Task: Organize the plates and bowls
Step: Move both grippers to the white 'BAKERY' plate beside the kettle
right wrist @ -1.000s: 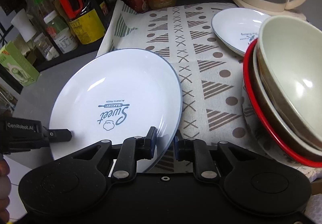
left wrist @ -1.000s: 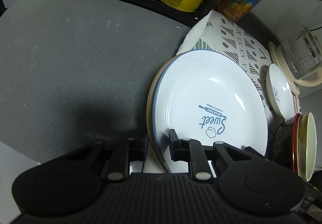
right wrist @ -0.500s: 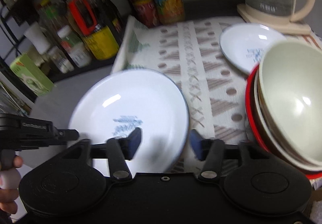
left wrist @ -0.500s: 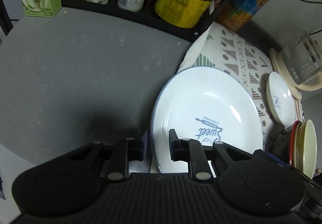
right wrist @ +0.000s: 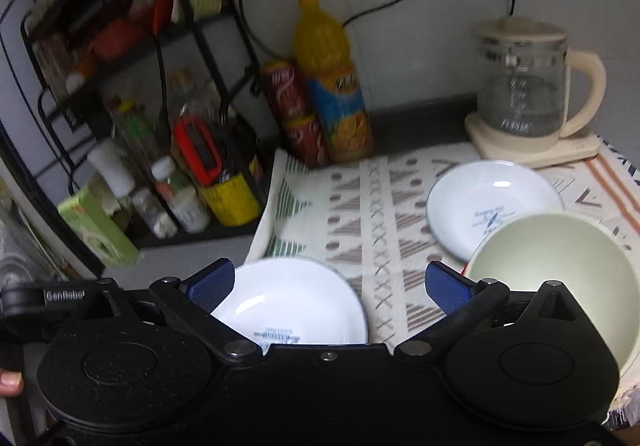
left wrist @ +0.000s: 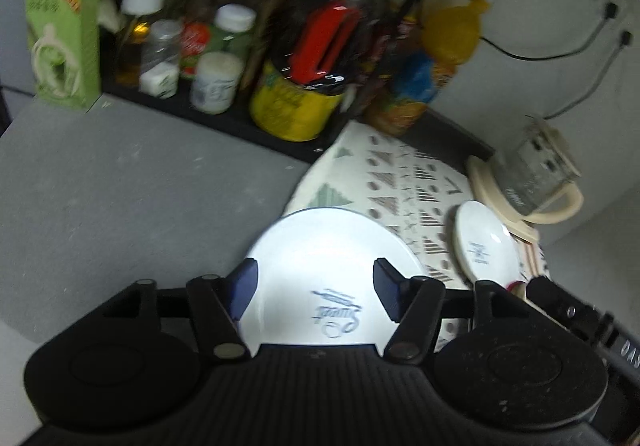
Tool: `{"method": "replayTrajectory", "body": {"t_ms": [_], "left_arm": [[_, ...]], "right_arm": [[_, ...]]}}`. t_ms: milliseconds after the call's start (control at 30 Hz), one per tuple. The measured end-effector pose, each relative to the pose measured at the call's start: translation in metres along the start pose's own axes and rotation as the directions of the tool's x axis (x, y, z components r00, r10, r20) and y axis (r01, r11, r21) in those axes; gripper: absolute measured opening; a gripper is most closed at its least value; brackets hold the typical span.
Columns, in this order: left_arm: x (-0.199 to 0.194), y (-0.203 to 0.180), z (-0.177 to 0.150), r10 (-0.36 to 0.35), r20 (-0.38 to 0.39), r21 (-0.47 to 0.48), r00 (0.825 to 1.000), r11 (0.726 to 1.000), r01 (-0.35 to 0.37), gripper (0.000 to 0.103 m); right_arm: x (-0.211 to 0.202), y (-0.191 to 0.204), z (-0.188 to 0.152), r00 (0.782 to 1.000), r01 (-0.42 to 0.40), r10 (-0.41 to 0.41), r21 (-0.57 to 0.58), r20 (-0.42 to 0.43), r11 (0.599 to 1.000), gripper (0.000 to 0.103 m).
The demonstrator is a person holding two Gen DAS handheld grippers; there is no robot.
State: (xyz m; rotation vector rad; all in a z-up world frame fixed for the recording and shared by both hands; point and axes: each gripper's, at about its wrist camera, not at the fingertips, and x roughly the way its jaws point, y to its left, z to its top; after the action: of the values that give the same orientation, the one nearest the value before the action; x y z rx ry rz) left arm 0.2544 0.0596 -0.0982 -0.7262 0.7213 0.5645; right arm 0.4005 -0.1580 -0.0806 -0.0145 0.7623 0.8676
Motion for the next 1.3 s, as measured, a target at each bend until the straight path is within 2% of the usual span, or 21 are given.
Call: {"method": "replayTrajectory", "body": {"t_ms": [100, 333, 500, 967, 1300], "left_arm": [[-0.004, -0.014, 0.001, -0.03, 0.004, 0.034, 1.0, 0.999, 0.03, 0.062], [-0.014, -0.039, 0.0, -0.05, 0.011, 0.072, 0.999, 0.996, 0.049, 0.063], [-0.015, -0.065, -0.004, -0.067, 0.003, 0.135, 0.998, 0.989, 0.066, 0.064], [0.005, -0.147, -0.014, -0.176, -0.074, 0.291, 0.982, 0.938, 0.191, 0.065], [0.027, -0.192, -0.012, -0.177, -0.133, 0.349, 0.975, 0.913, 0.213, 0.065]], "right_arm": [[-0.011, -0.009, 0.006, 0.999, 0.006, -0.007, 0.022, 0.033, 1.0, 0.102], [-0.042, -0.026, 0.015, 0.994, 0.028, -0.032, 0.033, 0.106, 0.999, 0.103], [-0.058, -0.034, 0.017, 0.989, 0.064, -0.067, 0.024, 0.13, 0.998, 0.103], [-0.102, -0.079, 0.008, 0.957, 0.217, -0.236, 0.126, 0.166, 0.968, 0.103], [-0.115, -0.112, 0.012, 0.94, 0.257, -0.29, 0.185, 0.183, 0.949, 0.103]]}}
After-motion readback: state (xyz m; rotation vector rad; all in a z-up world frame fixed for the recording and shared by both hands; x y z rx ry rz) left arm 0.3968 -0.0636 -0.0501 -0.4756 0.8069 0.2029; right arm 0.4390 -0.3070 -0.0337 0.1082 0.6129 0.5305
